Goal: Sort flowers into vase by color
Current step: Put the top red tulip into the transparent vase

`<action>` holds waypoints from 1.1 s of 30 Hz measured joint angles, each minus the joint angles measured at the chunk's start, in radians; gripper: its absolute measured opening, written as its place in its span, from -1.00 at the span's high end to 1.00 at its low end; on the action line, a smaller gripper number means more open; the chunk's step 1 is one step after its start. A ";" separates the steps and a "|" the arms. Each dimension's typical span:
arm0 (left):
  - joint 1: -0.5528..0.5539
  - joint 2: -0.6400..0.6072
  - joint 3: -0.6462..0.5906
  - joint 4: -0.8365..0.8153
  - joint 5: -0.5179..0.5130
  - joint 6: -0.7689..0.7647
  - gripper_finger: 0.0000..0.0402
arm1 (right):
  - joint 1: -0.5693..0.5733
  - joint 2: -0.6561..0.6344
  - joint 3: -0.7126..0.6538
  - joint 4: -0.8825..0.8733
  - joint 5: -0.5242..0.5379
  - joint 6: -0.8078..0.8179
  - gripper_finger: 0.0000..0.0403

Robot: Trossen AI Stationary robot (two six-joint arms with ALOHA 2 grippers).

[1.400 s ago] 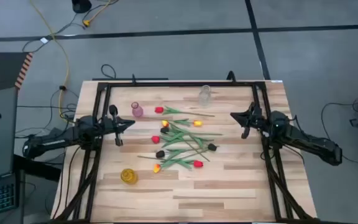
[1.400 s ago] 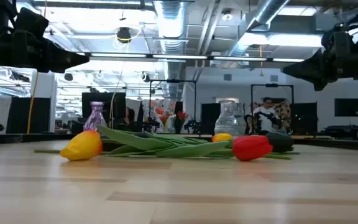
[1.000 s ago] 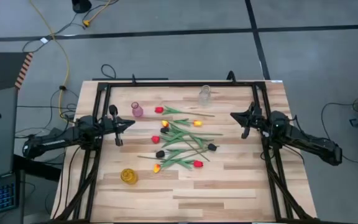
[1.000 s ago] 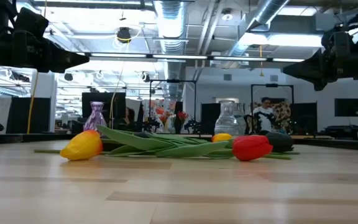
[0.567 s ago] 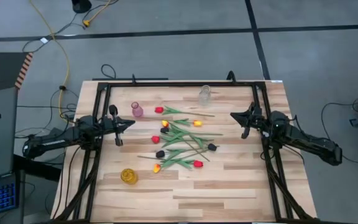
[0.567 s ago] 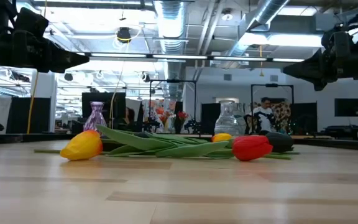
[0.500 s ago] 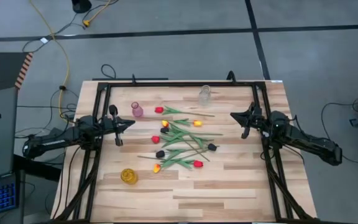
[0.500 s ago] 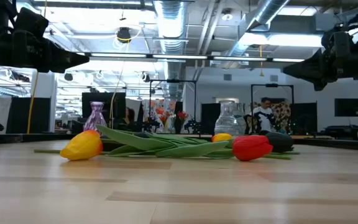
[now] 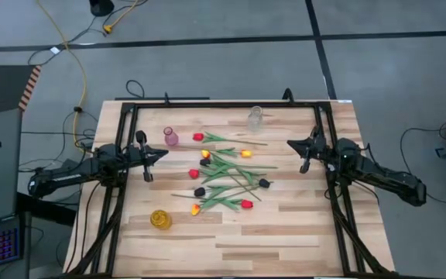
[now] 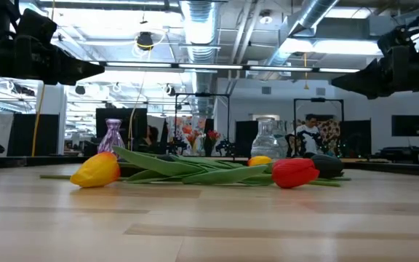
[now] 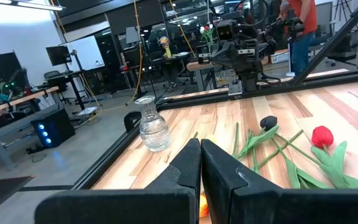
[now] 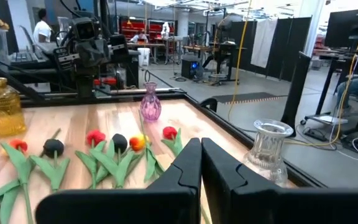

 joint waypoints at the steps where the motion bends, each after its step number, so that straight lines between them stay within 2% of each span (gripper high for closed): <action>1: 0.000 0.000 0.000 0.000 0.000 0.000 1.00 | 0.000 0.000 0.000 0.004 0.001 -0.002 0.81; 12: 0.000 0.000 0.000 0.000 0.000 0.000 1.00 | 0.002 0.000 0.003 0.041 -0.001 -0.002 0.81; 23: 0.000 0.000 0.000 0.000 0.000 0.000 1.00 | 0.003 0.000 0.006 0.089 -0.004 0.124 0.78; 28: 0.000 0.000 0.000 0.000 0.000 0.000 1.00 | 0.003 0.000 0.008 0.144 -0.009 0.203 0.54; 33: 0.000 0.000 0.000 0.000 0.000 0.000 1.00 | 0.002 0.000 0.010 0.187 -0.009 0.229 0.10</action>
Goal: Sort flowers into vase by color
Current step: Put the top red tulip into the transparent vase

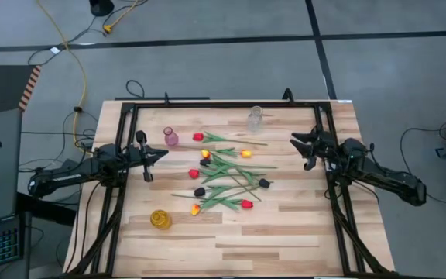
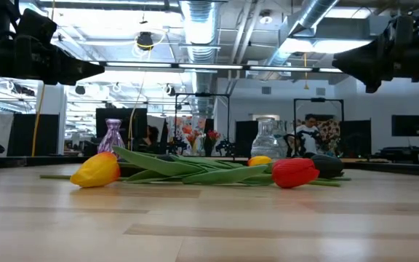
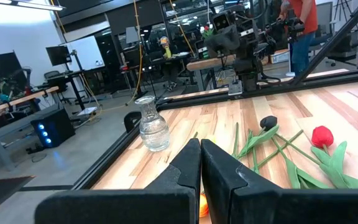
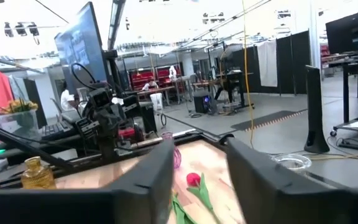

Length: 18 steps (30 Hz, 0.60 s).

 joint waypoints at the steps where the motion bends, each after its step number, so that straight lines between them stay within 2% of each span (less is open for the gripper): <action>1: 0.000 0.000 0.000 0.000 0.000 0.000 1.00 | 0.000 0.000 0.000 0.000 0.000 0.000 0.00; 4: 0.000 0.000 0.000 0.000 0.000 0.000 1.00 | 0.000 0.000 0.000 0.001 0.001 0.003 -0.26; 7: 0.000 0.000 0.000 0.000 0.000 0.000 1.00 | 0.000 0.000 0.000 0.018 0.001 0.003 -0.38; 13: 0.000 0.000 0.000 0.000 0.000 0.000 1.00 | 0.000 0.049 0.061 0.014 0.001 -0.002 -0.42; 18: 0.000 0.000 0.000 0.000 0.000 0.000 1.00 | 0.000 0.197 0.146 0.013 0.002 -0.008 -0.42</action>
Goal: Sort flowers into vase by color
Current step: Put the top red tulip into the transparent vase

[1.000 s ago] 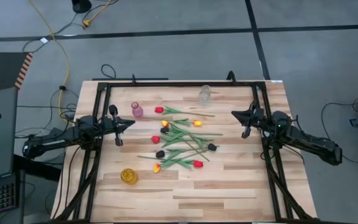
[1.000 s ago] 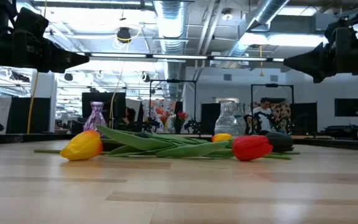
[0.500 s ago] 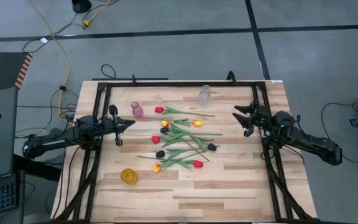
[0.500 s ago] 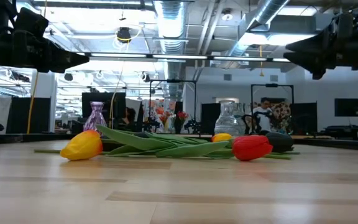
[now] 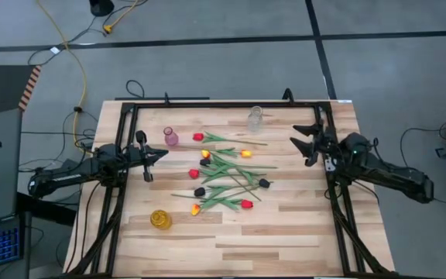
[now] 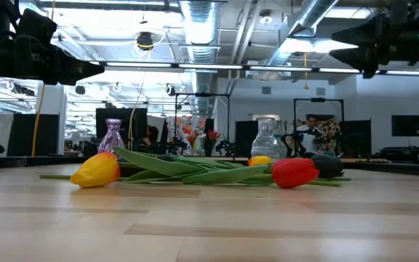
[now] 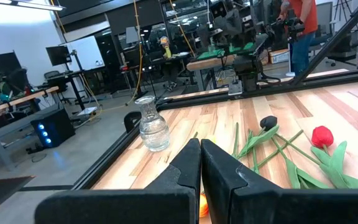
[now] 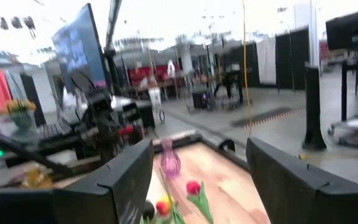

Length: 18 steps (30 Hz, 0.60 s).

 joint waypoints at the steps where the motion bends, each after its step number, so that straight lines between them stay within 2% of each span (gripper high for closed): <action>1: 0.000 0.000 0.000 0.000 0.000 0.000 1.00 | 0.000 0.042 0.017 -0.002 0.000 0.000 -0.42; 7: 0.000 0.000 0.000 0.000 0.000 0.000 1.00 | 0.000 0.338 0.145 -0.002 0.000 -0.013 -0.42; 12: 0.000 0.000 0.000 0.000 0.000 0.000 1.00 | 0.000 0.576 0.305 -0.012 0.001 -0.127 -0.42; 18: 0.000 0.000 0.000 0.000 0.000 0.000 1.00 | 0.000 0.835 0.506 -0.109 0.001 -0.208 -0.42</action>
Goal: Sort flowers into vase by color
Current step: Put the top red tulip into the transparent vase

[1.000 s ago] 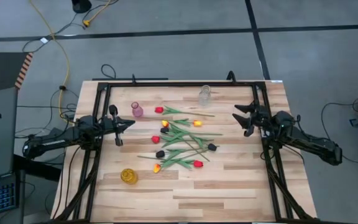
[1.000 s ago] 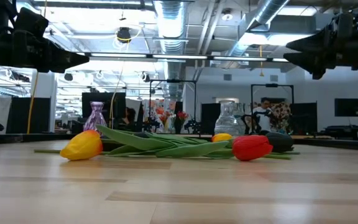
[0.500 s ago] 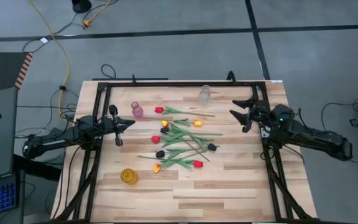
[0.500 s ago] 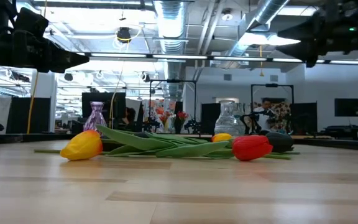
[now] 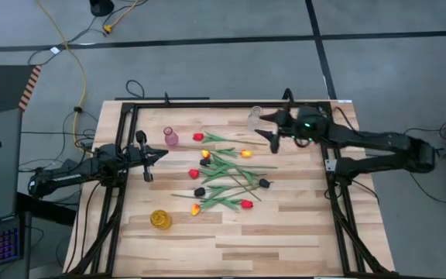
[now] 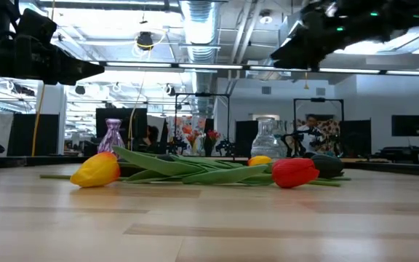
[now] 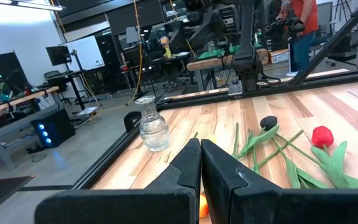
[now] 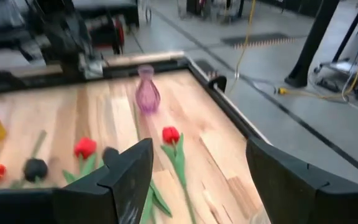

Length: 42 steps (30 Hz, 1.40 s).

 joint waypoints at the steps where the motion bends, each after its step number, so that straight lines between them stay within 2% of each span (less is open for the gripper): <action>1: 0.000 0.000 0.000 0.000 0.000 0.000 1.00 | 0.000 0.041 0.032 -0.023 0.000 -0.015 -0.42; 12: 0.000 0.000 0.000 0.000 0.000 0.000 1.00 | 0.000 0.403 0.338 -0.199 0.001 -0.128 -0.42; 21: 0.000 0.000 0.000 0.000 0.000 0.000 1.00 | -0.001 0.636 0.515 -0.298 0.002 -0.240 -0.42; 33: 0.000 0.000 0.000 0.000 0.000 -0.004 1.00 | -0.019 0.881 0.663 -0.343 0.005 -0.289 -0.42; 42: 0.000 0.000 0.000 -0.001 0.001 -0.004 1.00 | -0.036 0.993 0.741 -0.407 0.004 -0.291 -0.42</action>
